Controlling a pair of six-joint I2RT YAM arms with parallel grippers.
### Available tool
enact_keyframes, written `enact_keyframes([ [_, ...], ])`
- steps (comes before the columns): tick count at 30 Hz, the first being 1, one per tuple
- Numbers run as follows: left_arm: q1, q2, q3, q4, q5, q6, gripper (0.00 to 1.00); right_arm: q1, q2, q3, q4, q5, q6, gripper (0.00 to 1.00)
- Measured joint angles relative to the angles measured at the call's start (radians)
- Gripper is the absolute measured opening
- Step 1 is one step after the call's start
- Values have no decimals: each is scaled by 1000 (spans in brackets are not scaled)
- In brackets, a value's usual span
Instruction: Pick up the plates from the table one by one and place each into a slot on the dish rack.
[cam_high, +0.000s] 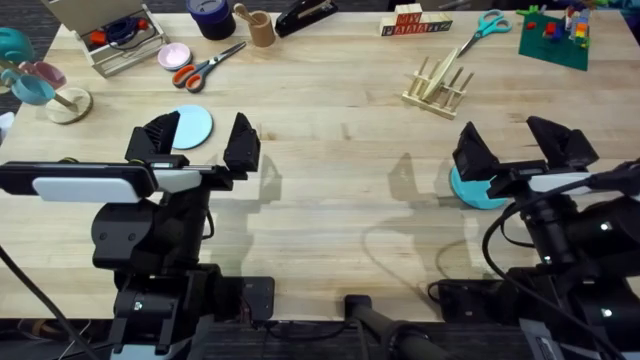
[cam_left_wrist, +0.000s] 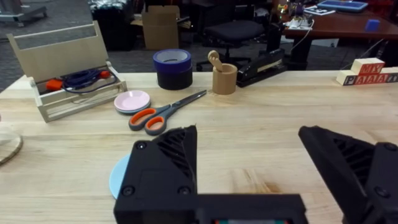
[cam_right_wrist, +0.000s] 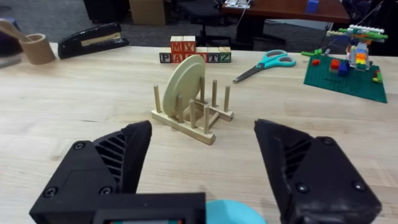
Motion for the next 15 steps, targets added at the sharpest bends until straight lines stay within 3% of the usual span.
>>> enact_keyframes([
  [15, 0, 0, 16, 2, -1, -8, 994, 0, 1, 1, 56, -4, 0, 996],
])
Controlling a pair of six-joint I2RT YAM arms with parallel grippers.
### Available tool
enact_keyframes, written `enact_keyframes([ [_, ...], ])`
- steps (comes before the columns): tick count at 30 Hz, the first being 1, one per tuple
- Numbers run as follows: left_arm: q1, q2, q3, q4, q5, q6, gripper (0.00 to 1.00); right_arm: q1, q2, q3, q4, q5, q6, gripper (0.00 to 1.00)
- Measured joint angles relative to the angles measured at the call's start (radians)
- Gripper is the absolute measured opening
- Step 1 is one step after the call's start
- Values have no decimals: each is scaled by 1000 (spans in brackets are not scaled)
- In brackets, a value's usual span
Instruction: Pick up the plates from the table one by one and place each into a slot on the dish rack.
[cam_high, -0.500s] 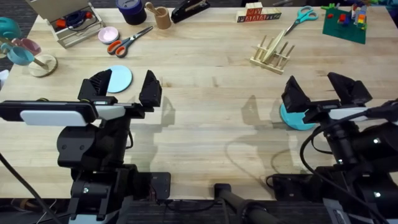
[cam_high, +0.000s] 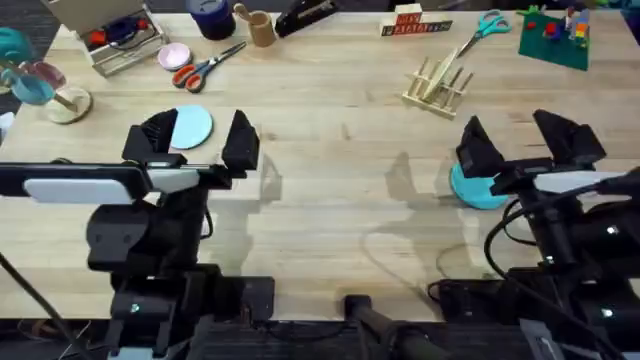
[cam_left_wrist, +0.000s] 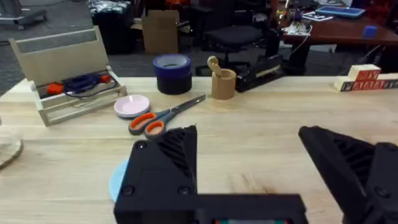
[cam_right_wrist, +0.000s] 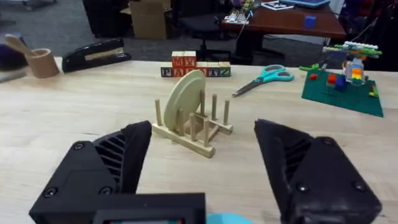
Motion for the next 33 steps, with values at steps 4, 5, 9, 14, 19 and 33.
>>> enact_keyframes([
  [4, 0, 0, 87, -71, -21, -1, 994, 0, 2, 42, -8, 0, 4, 996],
  [5, 0, 0, 116, -87, -29, -1, 994, 0, 5, 64, -8, 0, 5, 996],
  [9, 0, 27, 241, -144, -56, -4, 993, 0, 59, 196, -36, 0, 8, 996],
  [14, 0, 159, 430, -295, -71, -4, 992, 0, 218, 395, -159, -3, 8, 995],
  [19, 0, 370, 662, -503, -75, -4, 991, 0, 460, 626, -329, -4, 8, 995],
  [33, 0, 928, 1189, -900, -59, -4, 990, 7, 1029, 1117, -693, -7, 11, 995],
])
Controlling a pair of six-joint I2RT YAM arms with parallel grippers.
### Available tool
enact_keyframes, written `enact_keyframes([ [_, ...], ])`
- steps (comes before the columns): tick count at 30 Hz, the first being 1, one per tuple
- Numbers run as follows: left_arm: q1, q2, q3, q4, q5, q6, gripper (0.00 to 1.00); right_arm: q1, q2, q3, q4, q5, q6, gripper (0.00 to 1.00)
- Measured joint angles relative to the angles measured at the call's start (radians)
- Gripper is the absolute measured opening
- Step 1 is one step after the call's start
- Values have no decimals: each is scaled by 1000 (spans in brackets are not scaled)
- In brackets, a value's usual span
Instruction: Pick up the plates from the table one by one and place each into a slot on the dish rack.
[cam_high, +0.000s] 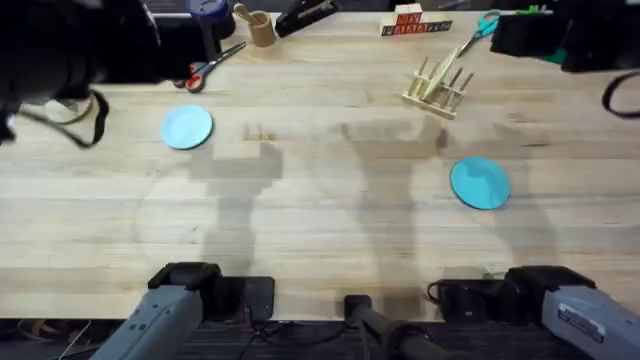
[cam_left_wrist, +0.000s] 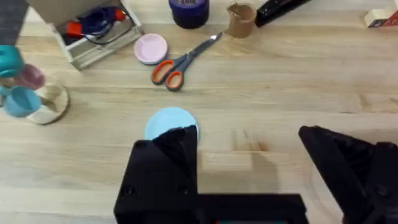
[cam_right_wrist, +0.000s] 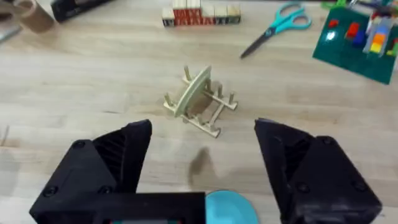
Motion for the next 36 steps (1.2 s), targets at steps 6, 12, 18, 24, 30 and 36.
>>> enact_keyframes([
  [6, 0, 115, 43, 0, 19, 0, 993, 6, 111, 57, -20, 0, 0, 996],
  [12, 0, 166, 43, -4, 30, 0, 993, 12, 121, 59, -22, 0, 0, 996],
  [18, 4, 168, 43, -19, 37, -6, 340, 12, 121, 59, -25, 0, 0, 996],
  [24, 139, 168, 43, -44, 202, 34, 42, 12, 121, 59, -26, -29, 0, 996],
  [30, 414, 184, 44, -75, 526, 107, 40, 12, 121, 59, -26, -120, 0, 996],
  [36, 664, 373, 45, -97, 839, 201, 39, 25, 121, 59, -26, -234, 1, 996],
])
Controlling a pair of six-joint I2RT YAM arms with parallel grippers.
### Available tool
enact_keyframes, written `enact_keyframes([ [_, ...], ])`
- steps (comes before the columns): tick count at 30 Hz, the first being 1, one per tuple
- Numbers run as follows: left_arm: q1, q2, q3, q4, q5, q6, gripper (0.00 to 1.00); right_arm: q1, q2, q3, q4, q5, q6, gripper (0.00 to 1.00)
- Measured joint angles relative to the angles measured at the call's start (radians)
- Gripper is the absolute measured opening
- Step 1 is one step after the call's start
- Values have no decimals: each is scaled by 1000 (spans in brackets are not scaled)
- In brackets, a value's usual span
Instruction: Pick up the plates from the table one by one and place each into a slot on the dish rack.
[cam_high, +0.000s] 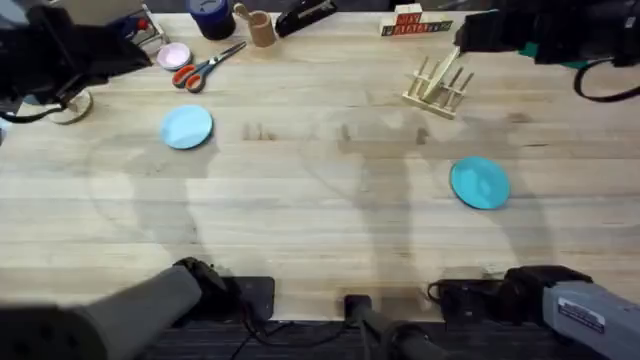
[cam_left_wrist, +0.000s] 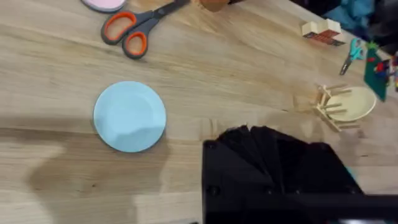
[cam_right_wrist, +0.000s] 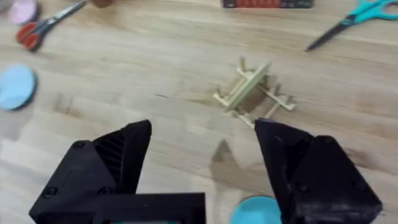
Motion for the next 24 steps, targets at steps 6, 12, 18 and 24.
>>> enact_keyframes([
  [6, 94, 149, 0, 4, 77, 51, 39, 72, 38, 1, 18, -33, 3, 996],
  [12, 124, 255, 0, 25, 98, 111, 38, 134, 103, 1, 64, -41, 3, 996],
  [18, 167, 339, 0, 62, 111, 155, 39, 181, 145, 1, 109, -46, 3, 996],
  [24, 178, 426, 0, 92, 112, 212, 39, 212, 164, 2, 155, -48, 3, 996],
])
